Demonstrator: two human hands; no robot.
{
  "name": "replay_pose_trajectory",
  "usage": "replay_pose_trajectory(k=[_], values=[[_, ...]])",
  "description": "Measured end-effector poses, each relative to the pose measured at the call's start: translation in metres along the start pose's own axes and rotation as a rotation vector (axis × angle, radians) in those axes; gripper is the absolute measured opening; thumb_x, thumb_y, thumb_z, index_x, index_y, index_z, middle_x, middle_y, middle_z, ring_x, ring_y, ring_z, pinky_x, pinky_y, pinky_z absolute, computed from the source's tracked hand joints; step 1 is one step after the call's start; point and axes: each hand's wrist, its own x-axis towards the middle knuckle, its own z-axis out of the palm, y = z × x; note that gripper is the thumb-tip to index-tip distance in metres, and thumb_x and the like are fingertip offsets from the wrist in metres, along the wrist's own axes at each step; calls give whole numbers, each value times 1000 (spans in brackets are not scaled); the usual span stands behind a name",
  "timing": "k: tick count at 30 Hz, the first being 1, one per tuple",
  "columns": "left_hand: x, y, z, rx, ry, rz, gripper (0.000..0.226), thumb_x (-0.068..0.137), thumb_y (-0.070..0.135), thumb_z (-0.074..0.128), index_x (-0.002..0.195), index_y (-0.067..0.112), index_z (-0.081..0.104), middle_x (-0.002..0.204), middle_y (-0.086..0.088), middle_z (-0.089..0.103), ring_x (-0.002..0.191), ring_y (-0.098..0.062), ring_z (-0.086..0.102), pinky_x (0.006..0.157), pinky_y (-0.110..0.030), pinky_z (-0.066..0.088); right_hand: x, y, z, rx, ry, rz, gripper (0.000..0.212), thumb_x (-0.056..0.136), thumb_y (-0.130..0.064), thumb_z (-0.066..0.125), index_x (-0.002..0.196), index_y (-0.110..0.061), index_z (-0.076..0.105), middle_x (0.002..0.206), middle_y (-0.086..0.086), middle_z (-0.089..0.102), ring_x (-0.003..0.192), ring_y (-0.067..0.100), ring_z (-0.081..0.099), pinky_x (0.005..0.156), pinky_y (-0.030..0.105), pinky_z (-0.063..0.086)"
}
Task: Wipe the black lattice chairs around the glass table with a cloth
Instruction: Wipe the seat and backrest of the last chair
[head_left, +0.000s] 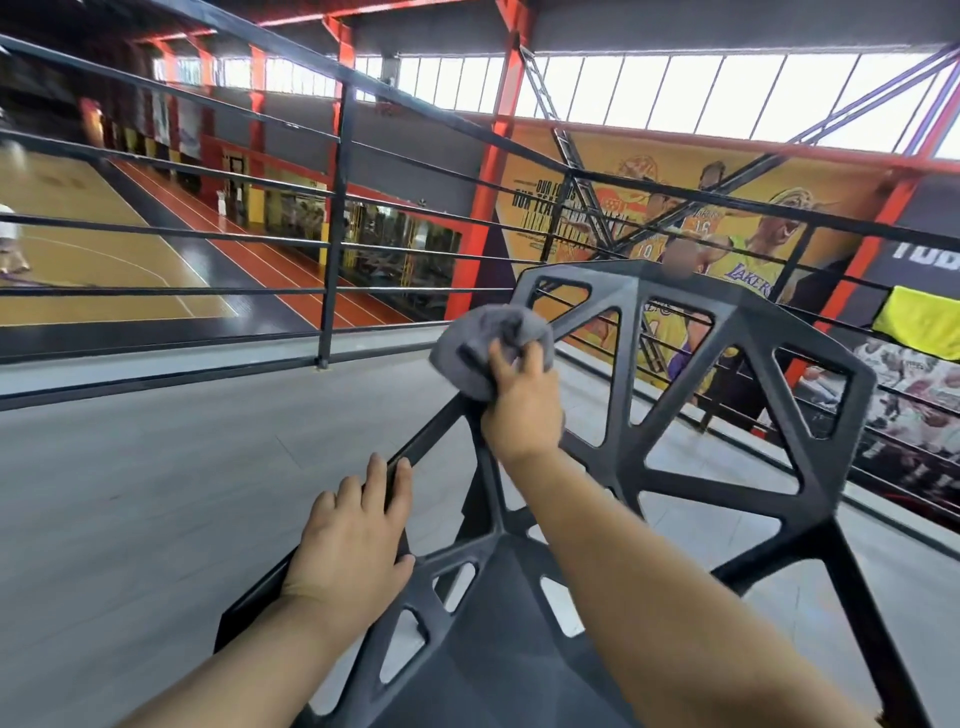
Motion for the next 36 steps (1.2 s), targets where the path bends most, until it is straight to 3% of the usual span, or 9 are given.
replay_pose_trajectory(k=[2, 5, 10, 13, 16, 23, 28, 32, 36], values=[[1, 0, -1, -15, 0, -10, 100, 67, 66, 64, 144, 8, 36, 140, -22, 45, 89, -28, 53, 70, -38, 41, -13, 3, 9, -66, -71, -99, 65, 87, -14, 56, 145, -30, 30, 142, 7, 23, 112, 36, 35, 83, 44, 49], [-2, 2, -3, 1, 43, 11, 96, 82, 65, 46, 150, 8, 11, 151, -21, 27, 100, -26, 49, 77, -35, 39, -6, 15, -4, -147, -103, -224, 63, 89, -10, 52, 144, -32, 32, 139, 6, 27, 113, 35, 35, 87, 44, 48], [-1, 2, -1, 24, 1, -27, 96, 74, 65, 54, 146, 7, 28, 144, -24, 39, 88, -29, 49, 69, -37, 36, 36, 64, -72, -384, 169, -223, 58, 88, -5, 48, 141, -27, 41, 137, 8, 41, 104, 37, 41, 75, 41, 44], [-1, 3, 1, 53, 61, 1, 95, 80, 65, 45, 149, 6, 16, 148, -23, 31, 94, -28, 49, 73, -37, 36, 57, 90, -97, -430, 261, -160, 57, 87, -9, 55, 140, -27, 45, 138, 8, 45, 101, 39, 43, 75, 40, 42], [-2, 5, 0, 51, 71, -1, 94, 83, 64, 42, 150, 6, 10, 150, -23, 26, 97, -28, 49, 76, -38, 37, 57, 98, -93, -348, 155, -29, 57, 89, -9, 52, 141, -30, 42, 143, 2, 40, 111, 38, 36, 77, 41, 45], [-1, 2, 0, 3, 85, 12, 98, 54, 49, 80, 132, -2, 50, 126, -30, 50, 75, -36, 51, 61, -40, 38, -28, 106, -40, -207, 1, 69, 52, 85, -7, 53, 133, -26, 52, 138, 3, 33, 119, 37, 33, 84, 42, 51], [-6, 5, -13, -58, 5, -30, 98, 67, 52, 71, 143, 3, 35, 140, -28, 39, 90, -36, 53, 72, -43, 41, -80, 104, -18, -99, -108, 177, 56, 83, -7, 51, 136, -26, 48, 140, 1, 32, 115, 34, 37, 83, 40, 50], [-16, 20, -17, -80, 73, -81, 93, 89, 52, 41, 145, 8, -18, 154, -18, -20, 144, -31, 7, 114, -46, -2, -141, 112, 3, -83, -378, 287, 54, 83, -10, 44, 132, -30, 52, 134, -1, 42, 112, 31, 45, 89, 34, 46], [-46, 66, -11, -319, -60, 250, 76, 77, 52, 44, 142, 12, 39, 151, -18, 24, 143, -27, 16, 111, -36, -26, -144, 97, -3, -38, -265, 286, 57, 79, -7, 45, 130, -31, 53, 130, -9, 51, 113, 24, 42, 78, 30, 46]])
